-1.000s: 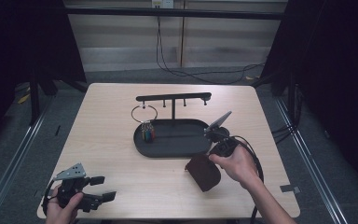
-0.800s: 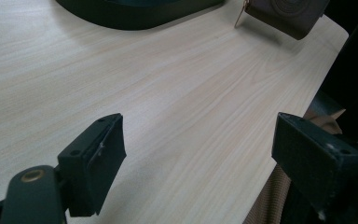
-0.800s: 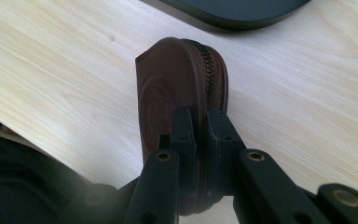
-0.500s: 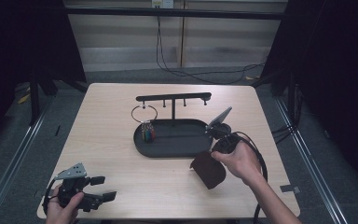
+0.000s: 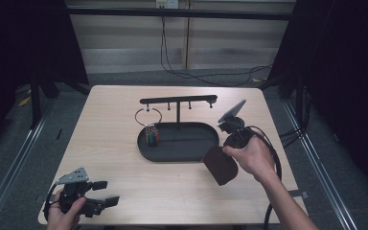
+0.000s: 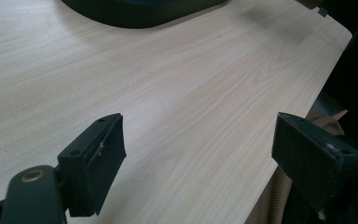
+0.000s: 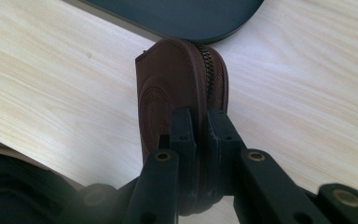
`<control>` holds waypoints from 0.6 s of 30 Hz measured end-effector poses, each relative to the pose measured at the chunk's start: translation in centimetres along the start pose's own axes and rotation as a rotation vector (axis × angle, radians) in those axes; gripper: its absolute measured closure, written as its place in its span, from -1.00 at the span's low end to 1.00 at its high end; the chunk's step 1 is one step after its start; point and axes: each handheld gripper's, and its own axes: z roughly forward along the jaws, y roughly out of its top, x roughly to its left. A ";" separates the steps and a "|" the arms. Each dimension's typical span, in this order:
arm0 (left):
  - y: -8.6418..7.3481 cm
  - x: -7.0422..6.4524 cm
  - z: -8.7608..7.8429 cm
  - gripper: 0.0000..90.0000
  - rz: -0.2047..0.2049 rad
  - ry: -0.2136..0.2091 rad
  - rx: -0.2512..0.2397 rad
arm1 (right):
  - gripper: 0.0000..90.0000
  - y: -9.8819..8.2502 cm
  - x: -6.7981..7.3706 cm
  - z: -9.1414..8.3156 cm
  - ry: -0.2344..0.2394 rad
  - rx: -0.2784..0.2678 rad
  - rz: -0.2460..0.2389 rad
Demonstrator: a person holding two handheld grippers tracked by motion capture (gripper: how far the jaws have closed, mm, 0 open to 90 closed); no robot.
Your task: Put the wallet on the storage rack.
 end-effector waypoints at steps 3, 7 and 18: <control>0.0 0.0 0.0 -0.62 0.001 0.003 -0.005 | 0.83 0.4 0.2 -0.5 -0.015 -0.001 -0.004; 0.0 0.0 0.0 -0.62 0.000 0.003 -0.005 | 0.83 0.7 0.4 -0.9 -0.022 -0.007 -0.008; 0.0 0.0 0.0 -0.62 -0.002 0.007 0.001 | 0.82 1.9 0.5 -2.0 -0.039 -0.033 -0.001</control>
